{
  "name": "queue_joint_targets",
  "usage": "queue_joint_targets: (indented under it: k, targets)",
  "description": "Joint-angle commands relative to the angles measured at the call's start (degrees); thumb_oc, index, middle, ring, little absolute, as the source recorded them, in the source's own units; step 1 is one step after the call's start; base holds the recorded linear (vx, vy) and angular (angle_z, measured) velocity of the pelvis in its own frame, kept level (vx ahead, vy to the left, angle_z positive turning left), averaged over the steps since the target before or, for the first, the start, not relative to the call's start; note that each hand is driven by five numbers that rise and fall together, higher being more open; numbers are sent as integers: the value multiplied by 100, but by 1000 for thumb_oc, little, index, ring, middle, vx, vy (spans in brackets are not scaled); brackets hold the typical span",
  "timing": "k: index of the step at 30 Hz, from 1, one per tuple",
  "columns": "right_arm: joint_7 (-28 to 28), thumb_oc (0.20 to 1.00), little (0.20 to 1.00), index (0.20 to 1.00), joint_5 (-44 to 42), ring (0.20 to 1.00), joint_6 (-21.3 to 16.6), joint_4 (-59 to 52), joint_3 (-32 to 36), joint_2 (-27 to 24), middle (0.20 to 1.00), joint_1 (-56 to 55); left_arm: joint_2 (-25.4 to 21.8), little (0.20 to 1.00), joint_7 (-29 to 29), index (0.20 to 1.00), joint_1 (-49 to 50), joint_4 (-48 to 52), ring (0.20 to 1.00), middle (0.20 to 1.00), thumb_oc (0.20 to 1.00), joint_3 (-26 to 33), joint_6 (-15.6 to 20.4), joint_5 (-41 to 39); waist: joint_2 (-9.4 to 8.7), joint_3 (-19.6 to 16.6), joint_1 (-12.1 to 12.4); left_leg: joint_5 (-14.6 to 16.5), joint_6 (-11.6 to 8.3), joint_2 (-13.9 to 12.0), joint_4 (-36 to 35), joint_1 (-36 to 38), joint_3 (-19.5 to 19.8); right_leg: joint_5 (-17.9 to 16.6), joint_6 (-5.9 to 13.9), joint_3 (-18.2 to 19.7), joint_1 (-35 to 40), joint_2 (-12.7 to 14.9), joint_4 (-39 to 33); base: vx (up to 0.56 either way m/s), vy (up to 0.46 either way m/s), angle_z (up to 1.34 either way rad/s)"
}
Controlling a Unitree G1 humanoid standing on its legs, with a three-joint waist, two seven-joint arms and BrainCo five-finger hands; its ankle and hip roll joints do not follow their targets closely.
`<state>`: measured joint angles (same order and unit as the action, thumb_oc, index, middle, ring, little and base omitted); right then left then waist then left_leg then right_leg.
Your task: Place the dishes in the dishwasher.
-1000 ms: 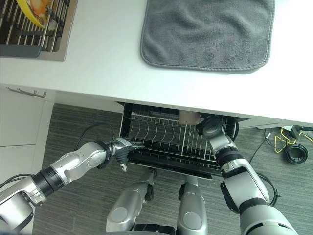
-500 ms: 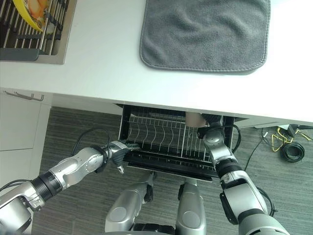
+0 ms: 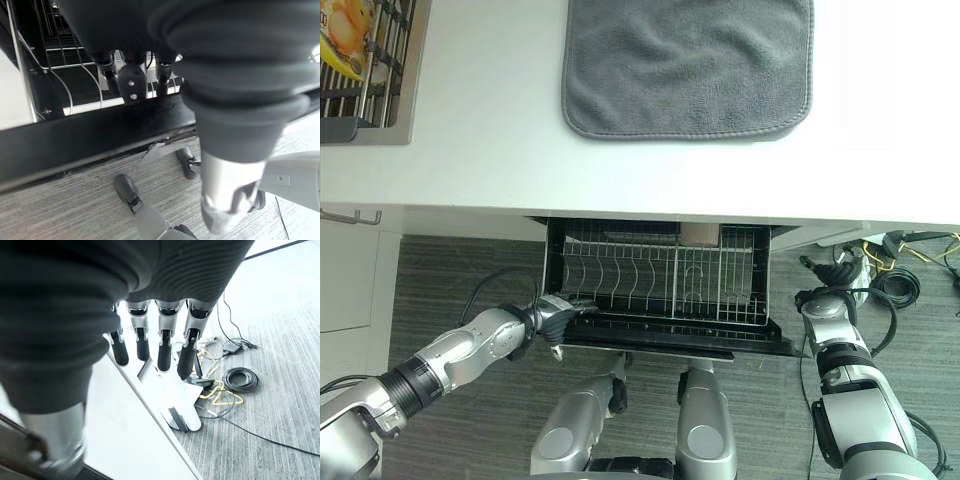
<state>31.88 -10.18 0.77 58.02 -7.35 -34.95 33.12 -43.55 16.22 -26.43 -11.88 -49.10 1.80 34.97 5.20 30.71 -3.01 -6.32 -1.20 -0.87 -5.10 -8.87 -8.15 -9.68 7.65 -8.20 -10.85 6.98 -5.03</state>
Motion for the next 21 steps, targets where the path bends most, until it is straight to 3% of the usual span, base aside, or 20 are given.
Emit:
queue_joint_targets:
  k: [1,4,6,10,14,21]
  targets:
    - [33,1000,1000,1000,-60,1000,-135,141,35,-264,1000,135,122,1000,8,1000,432,-103,1000,1000,1000,-348,148,62,144,-234,99,263,-365,-436,10,-100,-165,193,444,-263,106,641,24,0,0,0]
    - [34,1000,1000,1000,-267,1000,-279,137,24,-201,1000,158,148,1000,-49,1000,420,-132,1000,1000,1000,-374,137,43,148,-239,96,265,-367,-439,10,-99,-176,194,447,-271,107,647,24,0,0,0]
    - [-37,1000,1000,1000,-749,1000,-713,30,120,-113,1000,172,187,1000,-153,1000,439,-105,1000,1000,1000,-359,107,-46,171,-241,86,261,-362,-441,10,-82,-195,192,439,-276,116,657,29,6,36,0]
    - [-128,1000,1000,1000,-1460,1000,-1215,-273,348,89,1000,147,272,1000,-417,1000,498,-86,1000,1000,1000,-282,44,-266,189,-262,71,268,-358,-431,10,-47,-219,203,430,-272,150,659,28,4,8,0]
    - [-199,1000,1000,1000,-1921,1000,-1528,-1079,637,349,1000,-220,277,1000,-1020,1000,664,49,1000,1000,1000,-27,-73,-724,184,-297,33,284,-331,-413,10,-30,-233,213,412,-251,164,659,32,6,16,-1]
    - [-118,1000,1000,1000,-2013,1000,-1797,-2276,890,726,1000,-1315,33,1000,-1981,1000,920,553,1000,1000,1000,666,-159,-1169,160,-446,-100,337,-300,-424,10,85,-320,234,399,-196,244,656,27,4,24,-1]
